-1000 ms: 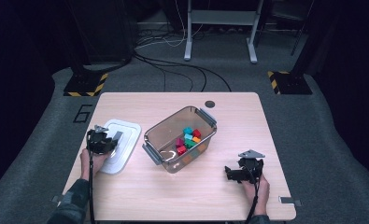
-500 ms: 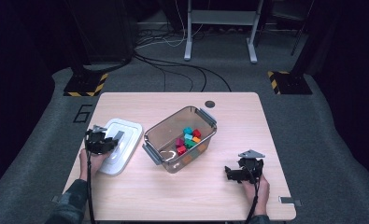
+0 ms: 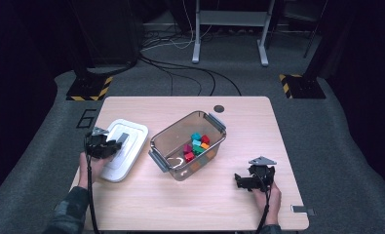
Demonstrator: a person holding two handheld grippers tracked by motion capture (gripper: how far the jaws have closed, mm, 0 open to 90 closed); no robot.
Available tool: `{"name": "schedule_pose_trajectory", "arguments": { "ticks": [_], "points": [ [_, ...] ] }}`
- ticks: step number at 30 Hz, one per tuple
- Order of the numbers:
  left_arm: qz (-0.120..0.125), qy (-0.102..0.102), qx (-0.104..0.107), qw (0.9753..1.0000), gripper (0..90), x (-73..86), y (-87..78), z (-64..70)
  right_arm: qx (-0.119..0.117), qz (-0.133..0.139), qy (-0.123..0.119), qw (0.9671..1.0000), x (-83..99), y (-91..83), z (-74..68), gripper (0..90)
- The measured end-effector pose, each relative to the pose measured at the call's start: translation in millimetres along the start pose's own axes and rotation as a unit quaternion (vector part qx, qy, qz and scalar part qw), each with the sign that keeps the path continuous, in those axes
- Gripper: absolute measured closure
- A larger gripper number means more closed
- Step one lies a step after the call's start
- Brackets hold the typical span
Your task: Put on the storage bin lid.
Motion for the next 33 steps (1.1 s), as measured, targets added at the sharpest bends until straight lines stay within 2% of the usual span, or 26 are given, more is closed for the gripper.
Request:
{"name": "schedule_pose_trajectory", "arguments": {
  "ticks": [6, 21, 30, 33],
  "points": [
    [0.008, -0.002, 0.011, 0.9999, 66.7, -11.2, -5.1, 3.5, -0.001, 0.000, 0.000, 1.0000, -0.1, 0.0, -0.2, 0.0],
    [0.013, 0.024, 0.018, 0.9995, 66.6, -44.7, -21.5, 8.0, -0.001, 0.000, 0.001, 1.0000, -0.1, 0.2, -0.4, 0.0],
    [0.016, 0.030, 0.028, 0.9990, 66.6, -63.2, -30.7, 11.6, -0.001, 0.000, 0.000, 1.0000, -0.1, 0.2, -0.3, 0.0],
    [0.020, 0.040, 0.031, 0.9985, 66.7, -74.0, -35.8, 13.3, -0.001, 0.000, 0.000, 1.0000, -0.1, 0.2, -0.3, 0.0]
  ]
}}
Point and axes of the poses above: each handheld gripper's, and its own axes: y roughly forward along the jaws, x roughly out of its underside, z roughly to its right, the point moved 7 cm from there along y, roughly forward along the jaws, and after that the axes turned 14 degrees about z, right-handed, at the moved point
